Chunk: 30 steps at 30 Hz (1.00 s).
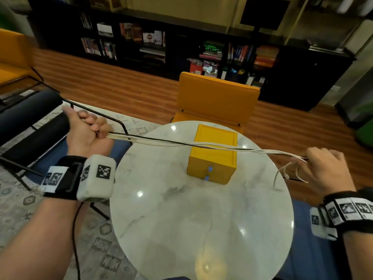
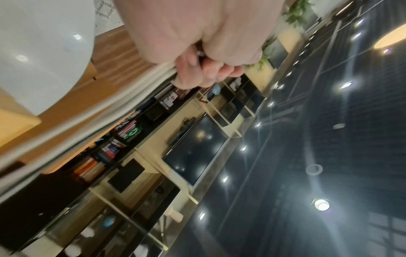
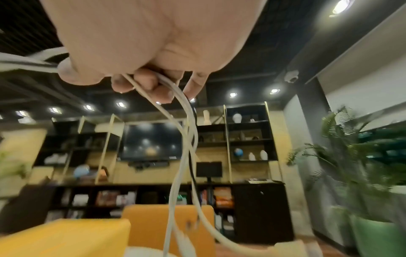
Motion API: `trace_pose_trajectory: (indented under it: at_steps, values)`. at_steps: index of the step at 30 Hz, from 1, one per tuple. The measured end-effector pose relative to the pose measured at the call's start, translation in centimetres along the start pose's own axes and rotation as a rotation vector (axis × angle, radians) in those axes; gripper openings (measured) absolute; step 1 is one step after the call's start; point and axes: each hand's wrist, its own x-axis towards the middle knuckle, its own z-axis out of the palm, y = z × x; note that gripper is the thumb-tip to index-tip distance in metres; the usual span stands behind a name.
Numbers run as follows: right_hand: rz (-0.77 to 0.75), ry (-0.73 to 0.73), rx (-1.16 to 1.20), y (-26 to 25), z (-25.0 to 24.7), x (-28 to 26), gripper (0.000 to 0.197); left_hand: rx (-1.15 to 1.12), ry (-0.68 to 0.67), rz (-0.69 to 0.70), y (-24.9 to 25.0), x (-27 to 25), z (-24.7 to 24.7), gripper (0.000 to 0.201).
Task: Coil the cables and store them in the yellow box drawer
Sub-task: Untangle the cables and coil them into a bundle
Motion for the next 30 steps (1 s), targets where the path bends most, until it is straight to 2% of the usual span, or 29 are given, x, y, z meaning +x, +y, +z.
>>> trace_pose_trajectory:
  at_steps: [4,7,10,14,15,17,18,19,22,24,26,27,30]
  values:
    - [0.022,-0.092,-0.031,0.9,5.6,-1.4,0.025,-0.001,0.034,0.05,1.5,1.0,-1.0,0.054]
    - [0.112,-0.127,-0.051,0.6,8.4,-1.8,0.015,0.002,0.043,0.084,1.8,1.1,-1.5,0.055]
    - [0.206,-0.178,-0.066,0.8,9.1,-1.3,0.014,-0.027,0.02,0.097,3.6,1.7,-2.2,0.059]
    - [0.383,-0.137,0.055,0.9,8.7,0.6,0.015,0.054,-0.007,0.104,3.8,1.1,-2.3,0.06]
    - [0.403,-0.234,0.077,0.8,9.1,0.7,0.02,0.12,0.005,0.111,3.0,0.3,-2.1,0.058]
    - [0.327,-0.577,-0.009,-0.2,9.9,0.2,0.047,0.242,0.008,0.088,0.6,-1.6,-1.7,0.054]
    - [0.259,-0.667,-0.054,-1.4,10.2,-0.1,0.058,0.289,-0.005,0.056,-0.9,-2.5,-1.6,0.052]
    - [0.171,-0.665,-0.022,-3.1,10.3,-0.2,0.064,0.328,-0.017,0.017,-2.5,-3.3,-1.4,0.049]
    - [-0.118,-0.46,0.375,-11.5,8.1,-0.4,0.052,0.417,-0.036,-0.073,-7.3,-5.5,-1.1,0.044]
    - [-0.218,-0.483,0.712,-18.5,5.8,-0.5,0.063,0.464,-0.084,-0.133,-10.0,-6.9,-0.5,0.043]
    - [-0.215,-0.603,1.018,-23.8,5.0,-0.7,0.073,0.489,-0.124,-0.178,-11.4,-8.0,0.3,0.044]
    - [-0.204,-0.617,1.117,-25.6,5.3,-0.9,0.067,0.485,-0.131,-0.182,-11.6,-8.1,0.8,0.045]
    - [-0.092,-0.522,1.294,-27.3,6.2,-1.5,0.024,0.387,-0.081,-0.164,-10.9,-6.9,1.6,0.046]
